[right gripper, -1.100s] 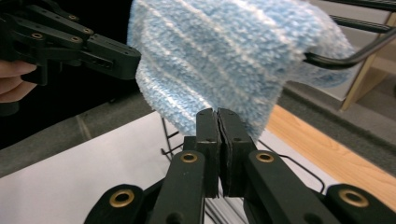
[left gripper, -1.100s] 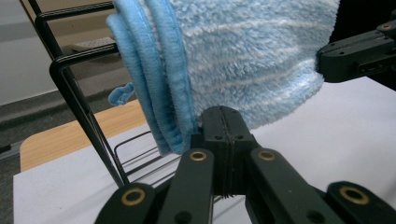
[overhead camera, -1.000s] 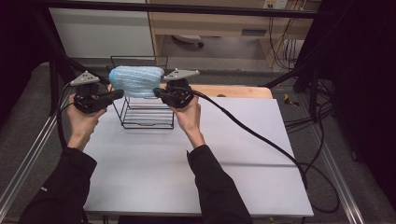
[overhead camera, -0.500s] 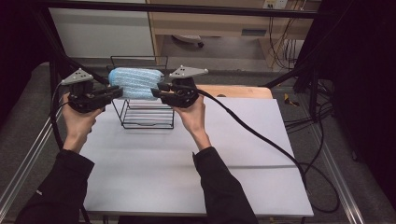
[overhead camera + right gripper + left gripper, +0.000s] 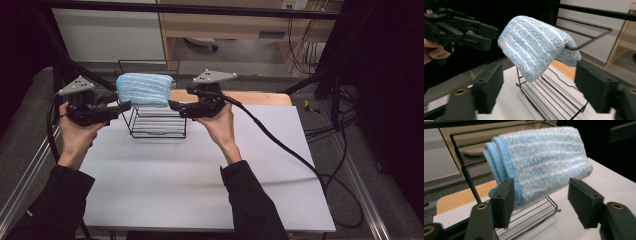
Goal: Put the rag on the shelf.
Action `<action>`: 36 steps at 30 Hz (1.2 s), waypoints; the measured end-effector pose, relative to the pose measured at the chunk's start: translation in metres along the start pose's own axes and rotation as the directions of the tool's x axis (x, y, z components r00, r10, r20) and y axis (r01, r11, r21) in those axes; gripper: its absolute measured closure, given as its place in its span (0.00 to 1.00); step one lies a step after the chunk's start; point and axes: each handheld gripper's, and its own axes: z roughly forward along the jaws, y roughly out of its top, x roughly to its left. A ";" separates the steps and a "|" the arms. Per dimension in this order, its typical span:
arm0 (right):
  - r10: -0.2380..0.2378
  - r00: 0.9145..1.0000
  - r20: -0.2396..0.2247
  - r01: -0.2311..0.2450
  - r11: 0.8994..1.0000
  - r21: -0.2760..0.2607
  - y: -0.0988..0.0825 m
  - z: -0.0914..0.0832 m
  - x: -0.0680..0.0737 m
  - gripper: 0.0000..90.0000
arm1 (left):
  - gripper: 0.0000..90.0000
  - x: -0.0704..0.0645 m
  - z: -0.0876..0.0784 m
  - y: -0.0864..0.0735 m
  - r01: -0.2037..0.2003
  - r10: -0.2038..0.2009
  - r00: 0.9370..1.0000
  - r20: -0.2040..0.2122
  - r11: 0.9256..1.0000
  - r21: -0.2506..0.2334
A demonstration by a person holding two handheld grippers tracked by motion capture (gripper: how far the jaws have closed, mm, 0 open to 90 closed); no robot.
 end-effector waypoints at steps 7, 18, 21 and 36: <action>0.034 0.999 0.023 -0.034 0.999 0.026 -0.020 -0.028 -0.014 0.10 | 0.26 -0.008 -0.003 -0.018 -0.036 0.036 0.999 0.007 0.998 0.059; 0.055 0.998 0.038 -0.057 0.997 0.056 -0.059 -0.080 -0.032 0.03 | 0.15 -0.023 0.006 -0.054 -0.044 0.039 0.997 0.065 0.997 0.066; 0.063 0.997 0.044 -0.065 0.996 0.066 -0.073 -0.093 -0.036 0.02 | 0.14 -0.026 0.009 -0.066 -0.038 0.032 0.996 0.081 0.997 0.073; 0.140 0.986 0.087 -0.151 0.978 0.141 -0.172 -0.135 -0.053 0.01 | 0.15 -0.039 0.041 -0.140 -0.023 0.004 0.991 0.131 0.989 0.147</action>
